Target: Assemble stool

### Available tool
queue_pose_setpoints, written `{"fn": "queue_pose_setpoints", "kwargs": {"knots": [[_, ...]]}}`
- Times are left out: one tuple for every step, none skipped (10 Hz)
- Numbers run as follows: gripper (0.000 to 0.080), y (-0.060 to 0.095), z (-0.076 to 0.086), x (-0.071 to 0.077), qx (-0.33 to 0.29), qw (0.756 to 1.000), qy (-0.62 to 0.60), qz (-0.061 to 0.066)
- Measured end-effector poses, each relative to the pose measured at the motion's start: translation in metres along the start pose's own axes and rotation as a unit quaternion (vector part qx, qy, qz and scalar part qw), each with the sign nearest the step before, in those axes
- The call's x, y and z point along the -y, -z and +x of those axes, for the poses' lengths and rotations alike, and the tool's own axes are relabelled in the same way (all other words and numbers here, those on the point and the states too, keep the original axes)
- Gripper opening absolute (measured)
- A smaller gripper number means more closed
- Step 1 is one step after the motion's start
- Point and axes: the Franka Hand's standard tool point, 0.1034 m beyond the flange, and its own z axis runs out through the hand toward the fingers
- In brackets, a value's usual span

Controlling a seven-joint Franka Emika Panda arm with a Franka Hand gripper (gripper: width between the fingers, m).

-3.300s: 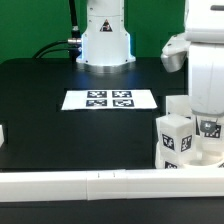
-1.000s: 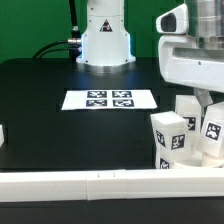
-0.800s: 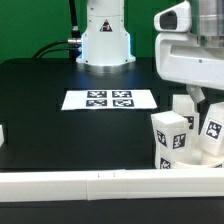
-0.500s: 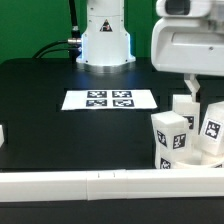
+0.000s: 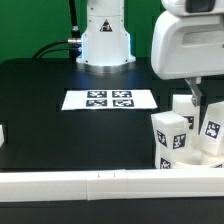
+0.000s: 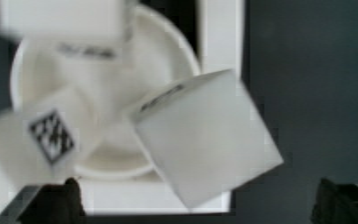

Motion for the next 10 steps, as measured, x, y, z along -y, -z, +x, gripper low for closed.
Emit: {"fn": "queue_pose_setpoints", "kwargs": {"knots": [[0.0649,0.0006,0.001,0.0056,-0.012,0.996,0.086,-0.008],[0.0649,0.0004,-0.0028,0.0084,-0.032,0.995,0.095,-0.012],[0.0649,-0.0009,-0.0061,0.0059,-0.025,0.993,0.119,-0.011],[0.0649,-0.0013,-0.0051,0.0044,-0.024,0.987,0.158,-0.013],[0.0649,-0.0005,-0.0048,0.005,-0.023,0.976,0.214,-0.019],[0.0649,0.0025,-0.0026,0.0108,-0.021,0.951,0.307,-0.039],[0.0649,0.0019,-0.0029,0.0134,-0.018,0.916,0.397,-0.052],[0.0649,0.0001,-0.0041,0.009,-0.01,0.885,0.462,-0.057],[0.0649,0.0,-0.0042,0.0078,-0.009,0.879,0.473,-0.057],[0.0649,-0.0002,-0.0043,0.0068,-0.007,0.865,0.498,-0.058]]}}
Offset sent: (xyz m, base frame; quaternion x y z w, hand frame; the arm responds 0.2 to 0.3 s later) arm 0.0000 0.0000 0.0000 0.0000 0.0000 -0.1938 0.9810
